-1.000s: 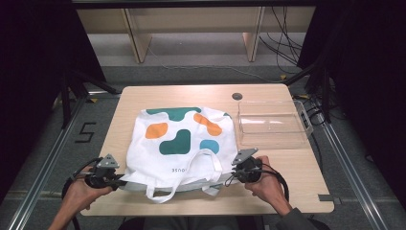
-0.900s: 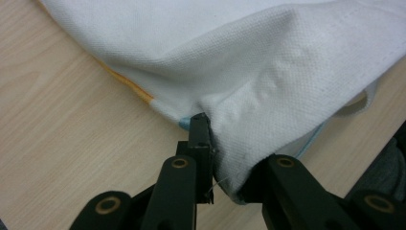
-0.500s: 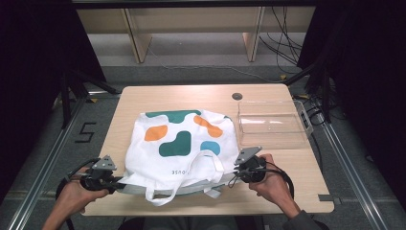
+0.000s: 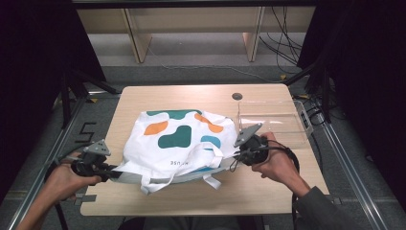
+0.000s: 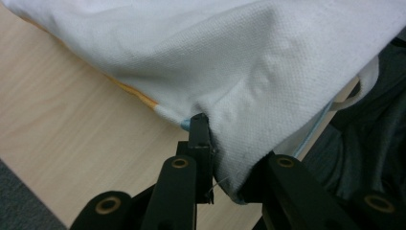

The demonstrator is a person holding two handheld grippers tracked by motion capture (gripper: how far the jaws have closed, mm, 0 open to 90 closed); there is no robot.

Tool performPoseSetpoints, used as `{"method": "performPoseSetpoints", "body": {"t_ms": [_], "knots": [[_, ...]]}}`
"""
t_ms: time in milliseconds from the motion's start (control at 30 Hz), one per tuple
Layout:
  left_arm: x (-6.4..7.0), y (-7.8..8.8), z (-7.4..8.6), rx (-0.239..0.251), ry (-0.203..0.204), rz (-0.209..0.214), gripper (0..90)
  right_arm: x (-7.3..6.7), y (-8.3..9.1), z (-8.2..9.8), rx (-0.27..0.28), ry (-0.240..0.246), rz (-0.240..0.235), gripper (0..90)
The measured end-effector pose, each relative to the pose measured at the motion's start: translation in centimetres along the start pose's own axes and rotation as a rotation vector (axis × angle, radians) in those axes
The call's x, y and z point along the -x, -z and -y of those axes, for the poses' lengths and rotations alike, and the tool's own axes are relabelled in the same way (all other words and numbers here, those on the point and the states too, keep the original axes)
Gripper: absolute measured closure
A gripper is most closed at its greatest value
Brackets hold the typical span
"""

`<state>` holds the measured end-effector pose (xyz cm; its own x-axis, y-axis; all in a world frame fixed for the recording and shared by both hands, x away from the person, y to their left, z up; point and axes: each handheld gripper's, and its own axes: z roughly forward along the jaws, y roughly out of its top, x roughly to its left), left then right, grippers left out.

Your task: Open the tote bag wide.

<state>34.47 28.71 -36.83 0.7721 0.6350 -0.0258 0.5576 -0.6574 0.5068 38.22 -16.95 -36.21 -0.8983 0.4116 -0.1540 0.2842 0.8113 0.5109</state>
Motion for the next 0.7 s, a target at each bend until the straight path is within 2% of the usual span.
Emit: {"method": "performPoseSetpoints", "body": {"t_ms": [33, 67, 100, 167, 200, 267, 333, 367, 400, 433, 467, 567, 600, 633, 667, 700], "knots": [[-0.2, 0.7, -0.5, -0.017, -0.036, 0.000, 78.9, 0.3, 0.6, -0.5, -0.004, -0.015, 0.000, 86.4], [-0.3, 1.2, -1.1, -0.007, -0.042, 0.000, 78.8, 0.5, 1.2, -0.9, -0.014, -0.030, -0.003, 86.4], [-0.4, 1.8, -1.6, -0.005, -0.058, -0.003, 78.7, 0.8, 1.8, -1.4, -0.014, -0.019, 0.000, 86.4], [-0.5, 2.4, -2.2, -0.010, -0.057, 0.002, 78.9, 1.3, 2.9, -2.3, -0.025, -0.031, 0.005, 86.5], [-0.8, 3.4, -3.2, -0.015, -0.059, -0.010, 79.1, 1.7, 3.4, -2.7, -0.016, -0.004, 0.010, 86.5], [-1.0, 3.9, -3.6, -0.017, -0.064, -0.012, 79.6, 2.3, 4.4, -3.5, -0.011, -0.001, 0.007, 86.5], [-1.4, 5.3, -4.8, -0.010, -0.058, -0.008, 80.0, 2.9, 5.4, -4.2, -0.012, -0.004, 0.000, 86.6], [-1.6, 5.8, -5.3, -0.007, -0.083, -0.023, 80.0, 3.2, 5.9, -4.6, -0.006, 0.008, 0.016, 86.6], [-1.7, 6.2, -5.7, -0.004, -0.080, -0.037, 80.2, 3.4, 6.3, -4.9, -0.007, 0.008, 0.013, 86.7], [-1.8, 6.7, -6.1, -0.007, -0.093, -0.049, 80.4, 3.3, 6.9, -5.3, -0.020, -0.035, 0.022, 86.7], [-1.8, 7.1, -6.5, -0.009, -0.096, -0.056, 80.6, 3.9, 7.2, -5.8, -0.011, 0.023, 0.026, 86.8], [-2.0, 8.4, -7.6, -0.008, -0.089, -0.071, 81.0, 4.6, 8.5, -7.2, -0.008, 0.040, 0.058, 86.9], [-2.1, 8.8, -7.9, -0.001, -0.089, -0.085, 81.1, 4.7, 8.9, -7.7, -0.014, 0.010, 0.058, 86.9], [-2.2, 9.3, -8.2, -0.007, -0.099, -0.100, 81.3, 5.1, 9.3, -8.1, -0.009, 0.037, 0.061, 86.9], [-2.3, 9.6, -8.5, -0.004, -0.101, -0.107, 81.6, 5.2, 9.7, -8.5, -0.015, 0.016, 0.063, 87.0], [-2.4, 10.0, -8.7, 0.004, -0.100, -0.118, 81.8, 5.5, 10.0, -8.9, -0.011, 0.048, 0.076, 87.1]]}}
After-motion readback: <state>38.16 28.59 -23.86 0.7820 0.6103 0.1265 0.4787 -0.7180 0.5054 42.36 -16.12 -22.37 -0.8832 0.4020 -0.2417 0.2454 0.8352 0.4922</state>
